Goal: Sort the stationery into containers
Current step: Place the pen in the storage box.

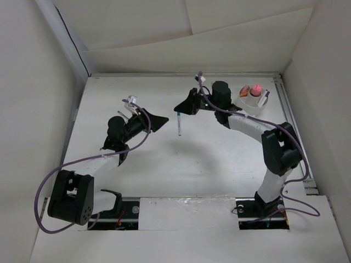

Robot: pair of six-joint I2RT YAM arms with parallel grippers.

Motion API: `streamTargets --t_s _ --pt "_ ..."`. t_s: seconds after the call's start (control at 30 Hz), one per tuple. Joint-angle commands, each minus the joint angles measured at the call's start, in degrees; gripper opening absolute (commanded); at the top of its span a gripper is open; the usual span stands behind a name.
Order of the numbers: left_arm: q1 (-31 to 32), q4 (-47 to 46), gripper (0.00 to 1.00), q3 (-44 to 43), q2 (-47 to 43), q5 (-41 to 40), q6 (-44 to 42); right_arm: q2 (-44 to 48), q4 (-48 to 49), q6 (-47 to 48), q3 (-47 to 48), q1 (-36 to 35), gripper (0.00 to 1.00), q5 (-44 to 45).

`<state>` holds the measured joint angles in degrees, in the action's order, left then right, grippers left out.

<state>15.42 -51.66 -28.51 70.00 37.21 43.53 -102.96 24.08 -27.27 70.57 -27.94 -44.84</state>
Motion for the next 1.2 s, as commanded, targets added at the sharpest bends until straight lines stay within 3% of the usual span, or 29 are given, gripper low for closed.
streamTargets --t_s 0.0,0.23,0.37,0.43,0.57,0.73,1.17 --pt "0.1 -2.7 0.44 -0.5 -2.1 0.5 -0.7 6.3 2.8 0.3 -1.8 5.2 0.08 0.2" --pt "4.1 2.9 0.4 -0.7 -2.1 -3.4 -5.4 17.3 -2.4 4.9 -6.3 23.9 0.08 4.4" --pt "11.4 7.7 0.39 -2.6 -0.9 -10.4 -10.2 22.3 -12.6 8.7 -6.3 33.4 0.08 19.1" --pt "13.1 7.7 0.39 -4.1 -0.2 -11.0 -10.7 22.9 -13.3 8.7 -6.8 37.3 0.06 27.3" --pt "13.6 7.7 0.37 -4.7 1.9 -8.6 -10.7 23.7 -13.3 8.7 -7.4 40.5 0.06 43.8" --pt "13.6 7.7 0.37 -4.7 2.4 -8.0 -9.5 19.1 -13.3 8.7 -3.9 41.2 0.06 54.6" --pt "13.6 7.7 0.37 -5.2 3.9 -5.9 -9.0 4.7 -11.5 11.2 6.5 39.8 0.06 61.9"
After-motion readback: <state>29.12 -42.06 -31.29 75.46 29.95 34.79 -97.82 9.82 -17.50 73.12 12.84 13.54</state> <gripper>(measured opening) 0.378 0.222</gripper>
